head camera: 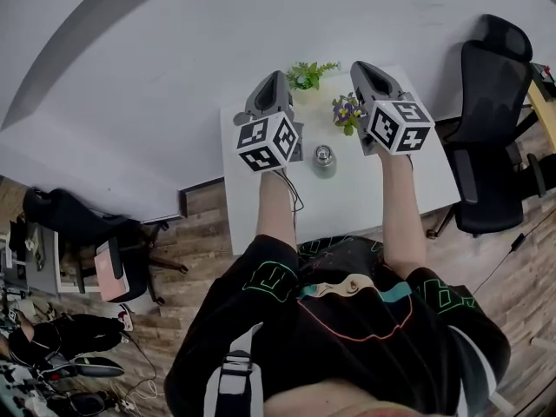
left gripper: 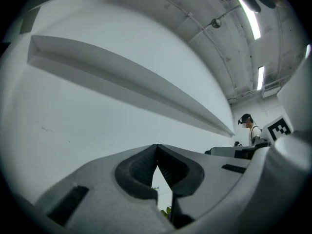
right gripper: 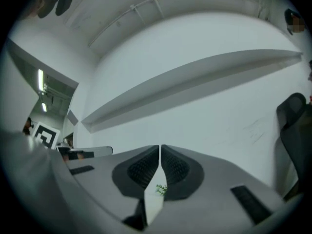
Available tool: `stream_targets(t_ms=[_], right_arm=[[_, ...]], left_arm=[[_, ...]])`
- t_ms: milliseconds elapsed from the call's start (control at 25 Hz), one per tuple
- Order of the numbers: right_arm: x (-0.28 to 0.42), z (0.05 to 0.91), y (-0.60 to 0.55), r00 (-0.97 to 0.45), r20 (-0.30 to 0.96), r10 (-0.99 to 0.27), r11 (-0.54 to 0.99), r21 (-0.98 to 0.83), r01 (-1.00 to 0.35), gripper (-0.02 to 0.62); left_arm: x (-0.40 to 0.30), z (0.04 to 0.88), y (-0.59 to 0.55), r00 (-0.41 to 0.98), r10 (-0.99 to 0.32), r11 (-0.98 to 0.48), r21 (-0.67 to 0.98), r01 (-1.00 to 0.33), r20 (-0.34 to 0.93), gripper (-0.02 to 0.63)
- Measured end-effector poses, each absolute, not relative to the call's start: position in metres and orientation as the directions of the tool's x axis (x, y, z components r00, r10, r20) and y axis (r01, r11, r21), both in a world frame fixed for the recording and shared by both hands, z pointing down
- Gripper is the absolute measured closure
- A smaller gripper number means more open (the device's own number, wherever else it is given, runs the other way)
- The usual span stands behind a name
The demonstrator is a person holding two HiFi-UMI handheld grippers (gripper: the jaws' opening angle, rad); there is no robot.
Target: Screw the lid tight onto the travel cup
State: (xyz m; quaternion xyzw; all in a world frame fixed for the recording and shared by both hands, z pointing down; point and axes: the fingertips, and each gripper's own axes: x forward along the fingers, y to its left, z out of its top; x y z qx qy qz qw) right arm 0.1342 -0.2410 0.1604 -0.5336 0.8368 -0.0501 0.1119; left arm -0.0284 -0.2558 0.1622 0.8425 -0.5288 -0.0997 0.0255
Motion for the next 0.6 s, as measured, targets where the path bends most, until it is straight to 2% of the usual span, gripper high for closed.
stream_targets(t_ms=[320, 600], right_arm=[[0.141, 0.183, -0.255, -0.386, -0.044, -0.922, 0.388, -0.058, -0.92, 0.592], [0.136, 0.185, -0.261, -0.393, -0.037, -0.919, 0.394, -0.023, -0.919, 0.592]], left_arm=[[-0.017, 0.179, -0.272, 0.382, -0.92, -0.384, 0.01, -0.923, -0.084, 0.598], [-0.017, 0.17, -0.278, 0.387, -0.915, -0.394, 0.041, -0.918, -0.115, 0.598]])
